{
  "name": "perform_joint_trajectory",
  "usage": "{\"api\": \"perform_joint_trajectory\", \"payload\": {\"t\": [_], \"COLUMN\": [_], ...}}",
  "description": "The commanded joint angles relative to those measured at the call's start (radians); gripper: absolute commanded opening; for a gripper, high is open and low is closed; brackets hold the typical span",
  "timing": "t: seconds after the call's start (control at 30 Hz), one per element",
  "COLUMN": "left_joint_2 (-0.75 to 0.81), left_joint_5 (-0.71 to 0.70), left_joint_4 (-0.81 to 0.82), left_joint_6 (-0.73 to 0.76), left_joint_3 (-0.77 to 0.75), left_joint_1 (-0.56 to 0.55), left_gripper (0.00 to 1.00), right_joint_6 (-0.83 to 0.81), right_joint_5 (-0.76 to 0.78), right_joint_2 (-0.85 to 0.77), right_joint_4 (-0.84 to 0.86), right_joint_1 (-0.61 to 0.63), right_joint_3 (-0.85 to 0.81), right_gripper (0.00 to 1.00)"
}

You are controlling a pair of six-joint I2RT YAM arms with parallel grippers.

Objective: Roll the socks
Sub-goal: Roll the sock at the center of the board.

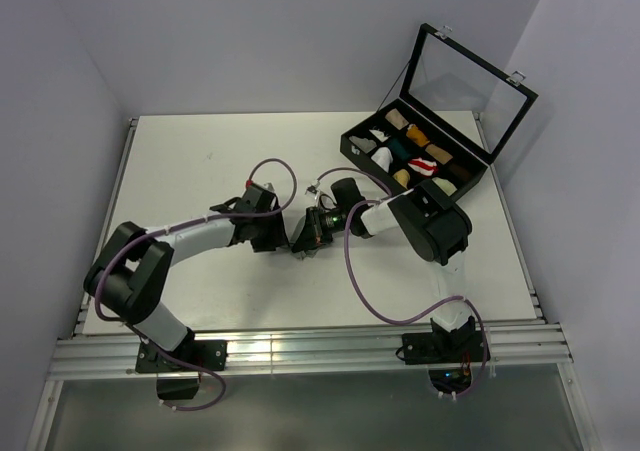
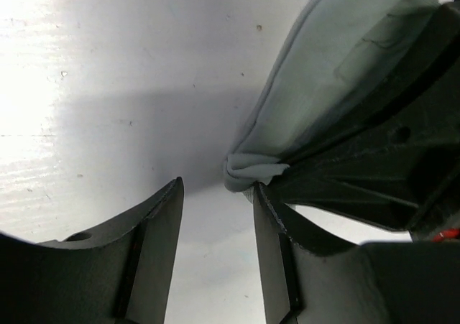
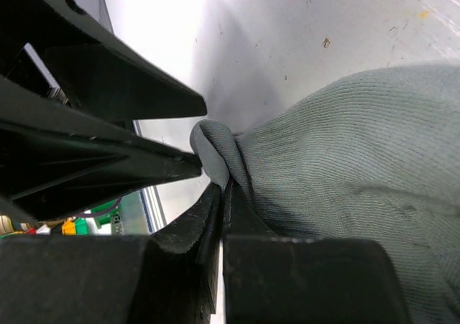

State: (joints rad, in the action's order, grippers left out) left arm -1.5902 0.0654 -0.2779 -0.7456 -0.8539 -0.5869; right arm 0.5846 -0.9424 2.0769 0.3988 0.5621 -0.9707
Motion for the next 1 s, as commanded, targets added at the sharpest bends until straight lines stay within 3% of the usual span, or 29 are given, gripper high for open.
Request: {"api": "perform_joint_trajectory", "payload": {"t": [0.0, 0.27, 0.37, 0.5, 0.63, 0.97], "left_joint_2": [-0.039, -0.085, -0.102, -0.126, -0.143, -0.148], "left_joint_5": [-0.038, -0.061, -0.061, -0.098, -0.105, -0.093], "left_joint_4": [-0.009, -0.021, -0.026, -0.046, -0.052, -0.044], "left_joint_6": [0.014, 0.003, -0.008, -0.009, -0.009, -0.008], "left_joint_3": [-0.048, -0.065, -0.073, -0.085, -0.086, -0.099], "left_joint_1": [-0.01, -0.022, -0.022, -0.022, -0.022, -0.024], "left_gripper": [0.49, 0.43, 0.41, 0.36, 0.34, 0.33], "right_joint_6": [-0.034, -0.066, -0.095, -0.132, -0.195, -0.365], "right_joint_5": [0.045, 0.074, 0.111, 0.186, 0.293, 0.611], "right_joint_2": [-0.017, -0.051, -0.077, -0.165, -0.251, -0.423], "right_joint_4": [-0.037, -0.081, -0.116, -0.149, -0.231, -0.27], "right_joint_1": [-0.007, -0.007, -0.005, -0.002, 0.005, 0.134], "right_joint_3": [-0.023, -0.025, -0.025, 0.001, 0.012, 0.07], "right_gripper": [0.0, 0.01, 0.09, 0.3, 0.41, 0.38]}}
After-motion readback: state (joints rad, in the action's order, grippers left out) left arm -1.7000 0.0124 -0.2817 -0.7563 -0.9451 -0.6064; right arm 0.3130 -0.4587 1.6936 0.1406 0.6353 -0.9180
